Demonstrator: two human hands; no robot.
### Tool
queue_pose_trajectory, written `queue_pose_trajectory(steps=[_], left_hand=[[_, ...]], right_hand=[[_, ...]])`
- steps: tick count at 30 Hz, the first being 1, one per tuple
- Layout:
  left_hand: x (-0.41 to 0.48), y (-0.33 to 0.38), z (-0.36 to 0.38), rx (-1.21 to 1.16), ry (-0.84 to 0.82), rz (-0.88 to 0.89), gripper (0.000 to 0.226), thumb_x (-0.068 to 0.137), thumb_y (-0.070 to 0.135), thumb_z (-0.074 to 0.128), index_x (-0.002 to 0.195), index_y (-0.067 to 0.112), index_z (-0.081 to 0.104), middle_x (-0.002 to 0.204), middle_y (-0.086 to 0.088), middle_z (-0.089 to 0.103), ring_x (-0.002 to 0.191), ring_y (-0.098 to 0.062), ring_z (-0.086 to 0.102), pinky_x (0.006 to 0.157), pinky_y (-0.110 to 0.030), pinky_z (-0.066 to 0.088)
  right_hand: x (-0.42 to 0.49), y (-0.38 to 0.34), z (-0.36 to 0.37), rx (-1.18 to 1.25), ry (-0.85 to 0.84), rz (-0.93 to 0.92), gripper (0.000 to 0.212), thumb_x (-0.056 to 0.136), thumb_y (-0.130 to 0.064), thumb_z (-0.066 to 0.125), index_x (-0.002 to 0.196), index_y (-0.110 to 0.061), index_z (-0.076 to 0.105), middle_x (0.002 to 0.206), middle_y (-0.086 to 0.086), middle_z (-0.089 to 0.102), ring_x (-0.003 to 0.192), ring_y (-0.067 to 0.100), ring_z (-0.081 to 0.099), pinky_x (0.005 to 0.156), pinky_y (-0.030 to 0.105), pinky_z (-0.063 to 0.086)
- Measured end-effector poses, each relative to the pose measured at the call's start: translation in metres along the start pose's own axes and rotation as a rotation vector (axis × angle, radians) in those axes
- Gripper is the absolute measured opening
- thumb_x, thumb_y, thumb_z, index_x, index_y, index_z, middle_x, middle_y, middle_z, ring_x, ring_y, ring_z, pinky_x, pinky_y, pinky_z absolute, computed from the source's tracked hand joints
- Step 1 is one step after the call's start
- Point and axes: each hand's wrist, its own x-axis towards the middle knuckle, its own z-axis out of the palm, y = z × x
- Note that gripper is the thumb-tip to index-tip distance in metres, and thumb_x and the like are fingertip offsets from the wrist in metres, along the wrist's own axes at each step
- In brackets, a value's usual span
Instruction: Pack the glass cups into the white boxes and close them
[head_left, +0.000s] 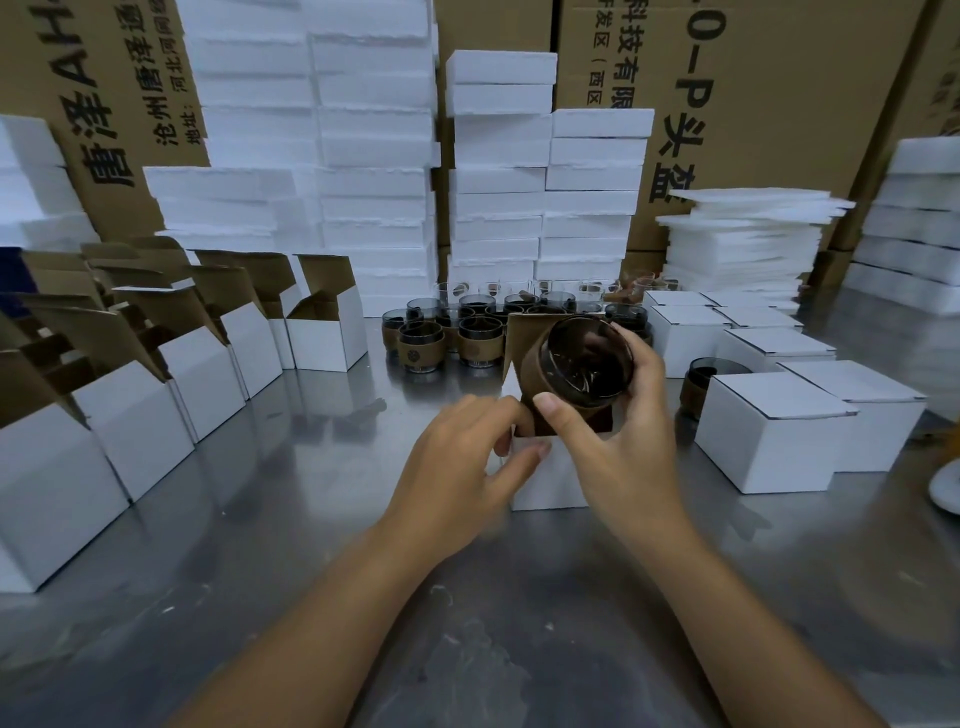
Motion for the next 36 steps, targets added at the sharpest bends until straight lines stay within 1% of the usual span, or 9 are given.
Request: queue_pose_trajectory(steps=[4,7,13,20,24,27,30,33,36], left_hand=[[-0.001,-0.001,0.001,0.002,0.018,0.020,0.020,0.086,0.035,0.054,0.082,0.016,0.056,0.070,0.006,0.051,0.068,-0.011,0.046,0.062,-0.031,0.043],[-0.001,-0.002,0.002,0.004,0.023,0.024,0.018,0.086,0.034,0.054,0.083,0.017,0.057,0.071,0.006,0.051,0.068,-0.010,0.046,0.062,-0.031,0.043],[-0.001,-0.004,0.001,0.002,0.011,0.012,0.021,0.087,0.037,0.053,0.085,0.016,0.058,0.072,0.006,0.052,0.070,-0.011,0.047,0.064,-0.031,0.042],[-0.002,-0.004,0.000,0.009,0.010,-0.010,0.022,0.088,0.039,0.052,0.085,0.017,0.058,0.072,0.007,0.052,0.070,-0.009,0.046,0.065,-0.029,0.040],[-0.002,-0.004,-0.001,0.001,0.009,-0.006,0.022,0.088,0.040,0.052,0.086,0.019,0.058,0.072,0.007,0.053,0.070,-0.009,0.047,0.066,-0.029,0.041],[-0.002,-0.004,0.000,0.004,0.007,-0.009,0.022,0.088,0.041,0.051,0.085,0.021,0.057,0.072,0.008,0.052,0.070,-0.008,0.047,0.066,-0.028,0.041],[-0.002,-0.005,0.000,-0.008,0.005,-0.014,0.019,0.088,0.041,0.052,0.086,0.023,0.057,0.071,0.011,0.050,0.070,-0.007,0.046,0.066,-0.028,0.041],[-0.003,-0.005,-0.001,-0.089,0.017,-0.049,0.011,0.088,0.041,0.055,0.097,0.036,0.055,0.070,0.012,0.049,0.074,-0.007,0.050,0.067,-0.021,0.041],[-0.001,-0.002,-0.002,-0.284,0.058,-0.175,0.027,0.089,0.042,0.051,0.110,0.057,0.042,0.074,0.009,0.053,0.079,-0.006,0.053,0.071,-0.010,0.040]], right_hand=[[0.000,0.003,0.000,-0.160,0.004,-0.010,0.074,0.074,-0.031,0.075,0.135,-0.033,0.033,0.131,-0.012,0.047,0.122,-0.002,0.043,0.096,0.005,0.033],[-0.001,0.000,-0.003,-0.201,-0.015,-0.036,0.080,0.073,-0.032,0.072,0.137,-0.042,0.025,0.134,-0.010,0.044,0.125,0.001,0.042,0.101,0.012,0.036],[-0.001,-0.001,-0.010,-0.393,-0.132,-0.145,0.016,0.080,-0.023,0.071,0.087,-0.026,0.057,0.126,-0.008,0.041,0.121,0.015,0.044,0.097,0.039,0.042],[-0.002,-0.003,-0.011,-0.359,-0.185,-0.080,0.033,0.085,-0.025,0.068,0.084,-0.049,0.046,0.139,-0.015,0.027,0.136,0.012,0.030,0.105,0.033,0.027],[-0.003,0.001,-0.010,-0.436,-0.240,-0.048,0.015,0.090,-0.036,0.048,0.076,-0.040,0.048,0.143,-0.017,0.027,0.138,0.011,0.026,0.109,0.041,0.029],[-0.004,0.006,-0.010,-0.532,-0.280,-0.080,0.030,0.094,-0.038,0.036,0.066,-0.034,0.045,0.148,-0.008,0.030,0.138,0.012,0.026,0.110,0.044,0.029],[-0.003,0.006,-0.008,-0.501,-0.236,-0.085,0.022,0.093,-0.035,0.039,0.078,-0.030,0.055,0.141,-0.011,0.035,0.135,0.006,0.029,0.108,0.032,0.030],[0.000,0.002,-0.006,-0.322,-0.008,-0.113,0.017,0.093,-0.022,0.042,0.100,-0.029,0.056,0.128,-0.010,0.044,0.122,-0.003,0.040,0.096,0.006,0.029],[0.004,0.001,-0.006,-0.107,0.185,0.008,0.022,0.095,-0.012,0.043,0.111,-0.025,0.052,0.116,-0.006,0.053,0.107,-0.008,0.048,0.089,0.005,0.035]])
